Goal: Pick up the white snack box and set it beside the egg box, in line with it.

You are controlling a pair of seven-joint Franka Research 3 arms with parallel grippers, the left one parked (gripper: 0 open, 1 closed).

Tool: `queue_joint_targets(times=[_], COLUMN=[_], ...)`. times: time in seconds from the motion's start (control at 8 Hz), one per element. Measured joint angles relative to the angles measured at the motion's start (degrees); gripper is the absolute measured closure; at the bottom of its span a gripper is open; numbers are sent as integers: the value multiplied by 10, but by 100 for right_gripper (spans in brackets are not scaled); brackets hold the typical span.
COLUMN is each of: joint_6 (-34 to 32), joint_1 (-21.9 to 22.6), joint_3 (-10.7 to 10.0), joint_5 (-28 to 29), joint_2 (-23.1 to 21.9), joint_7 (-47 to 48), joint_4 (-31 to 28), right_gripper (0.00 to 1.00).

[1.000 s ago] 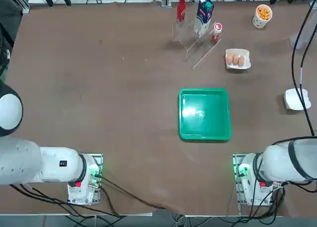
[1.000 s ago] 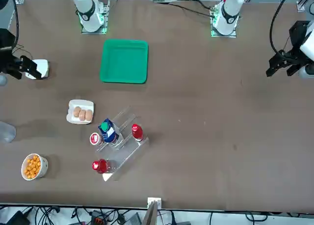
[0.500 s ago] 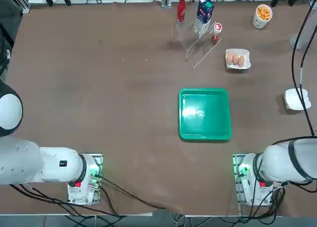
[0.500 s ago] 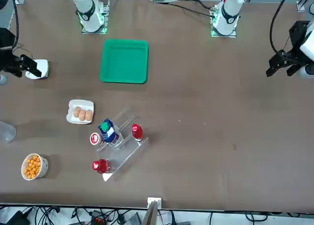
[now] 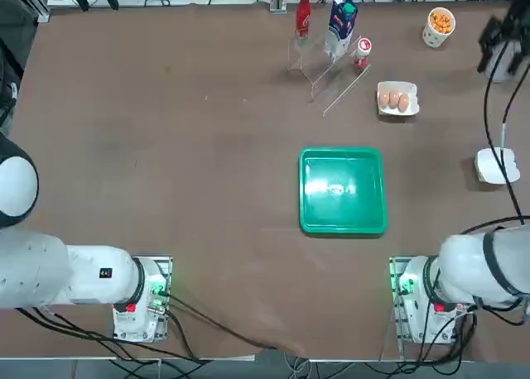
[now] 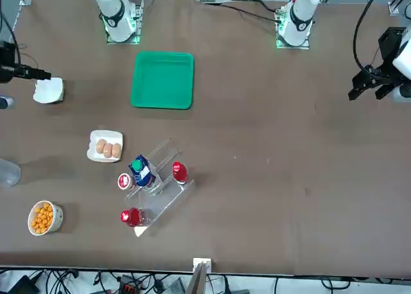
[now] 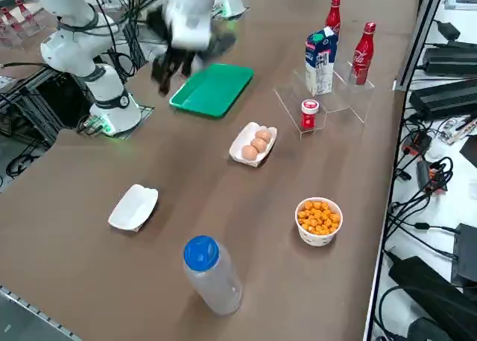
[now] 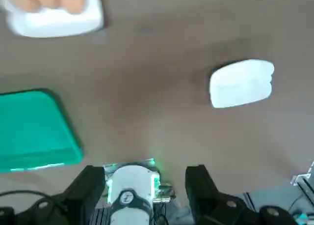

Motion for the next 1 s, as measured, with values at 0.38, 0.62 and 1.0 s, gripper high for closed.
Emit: queue_joint_targets(times=[0.38,0.62,1.0], joint_6=[253,399,578], joint_1=[-75,-138,-182], joint_3=[0,-1,0], joint_5=[-12,-12,-13], joint_2=[-10,-8,22], joint_7=[-86,-157,-221], joint_4=[-189,-283,-381], right_gripper=[0,0,0])
